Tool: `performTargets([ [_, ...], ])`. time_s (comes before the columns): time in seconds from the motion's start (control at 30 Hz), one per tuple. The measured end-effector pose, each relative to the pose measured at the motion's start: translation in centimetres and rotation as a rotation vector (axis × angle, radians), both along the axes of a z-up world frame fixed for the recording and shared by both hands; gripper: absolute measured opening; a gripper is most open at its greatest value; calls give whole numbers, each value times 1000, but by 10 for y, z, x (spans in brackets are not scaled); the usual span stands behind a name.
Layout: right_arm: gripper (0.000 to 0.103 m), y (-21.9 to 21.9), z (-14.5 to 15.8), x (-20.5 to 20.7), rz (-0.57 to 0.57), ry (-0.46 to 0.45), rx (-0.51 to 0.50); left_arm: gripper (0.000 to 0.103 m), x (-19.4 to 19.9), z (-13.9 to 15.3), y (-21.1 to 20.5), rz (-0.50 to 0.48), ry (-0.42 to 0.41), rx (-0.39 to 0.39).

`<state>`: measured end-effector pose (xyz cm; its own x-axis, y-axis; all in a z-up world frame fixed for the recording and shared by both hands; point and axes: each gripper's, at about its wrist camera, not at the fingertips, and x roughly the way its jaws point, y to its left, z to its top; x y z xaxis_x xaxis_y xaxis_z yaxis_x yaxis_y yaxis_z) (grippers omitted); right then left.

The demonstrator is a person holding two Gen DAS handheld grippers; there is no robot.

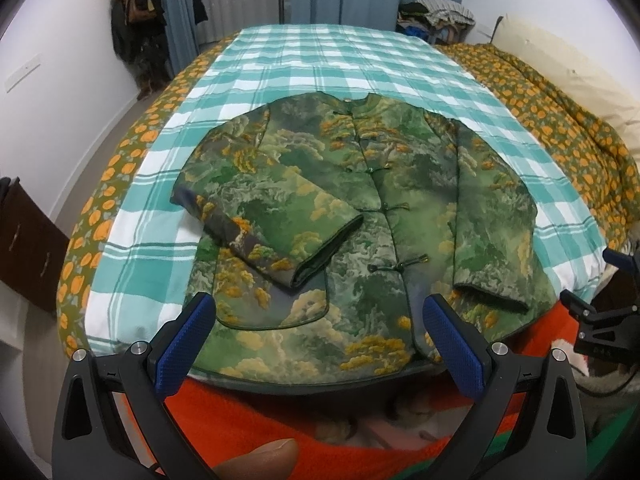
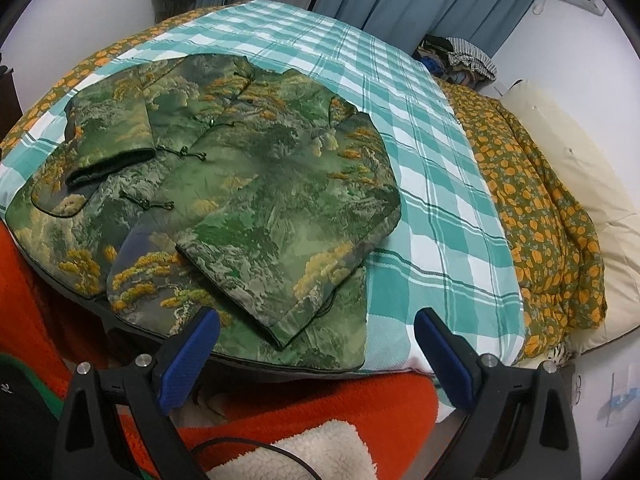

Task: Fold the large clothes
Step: 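Move the right gripper down to the jacket's sleeve cuff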

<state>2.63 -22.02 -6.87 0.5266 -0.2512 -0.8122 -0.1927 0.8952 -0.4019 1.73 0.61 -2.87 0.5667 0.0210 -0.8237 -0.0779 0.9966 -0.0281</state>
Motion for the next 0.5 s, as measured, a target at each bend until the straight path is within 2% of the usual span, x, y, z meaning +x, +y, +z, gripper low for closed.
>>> performTargets([
  [0.5, 99, 0, -16, 3, 0, 71, -49, 103, 2, -5, -1, -6, 14, 2],
])
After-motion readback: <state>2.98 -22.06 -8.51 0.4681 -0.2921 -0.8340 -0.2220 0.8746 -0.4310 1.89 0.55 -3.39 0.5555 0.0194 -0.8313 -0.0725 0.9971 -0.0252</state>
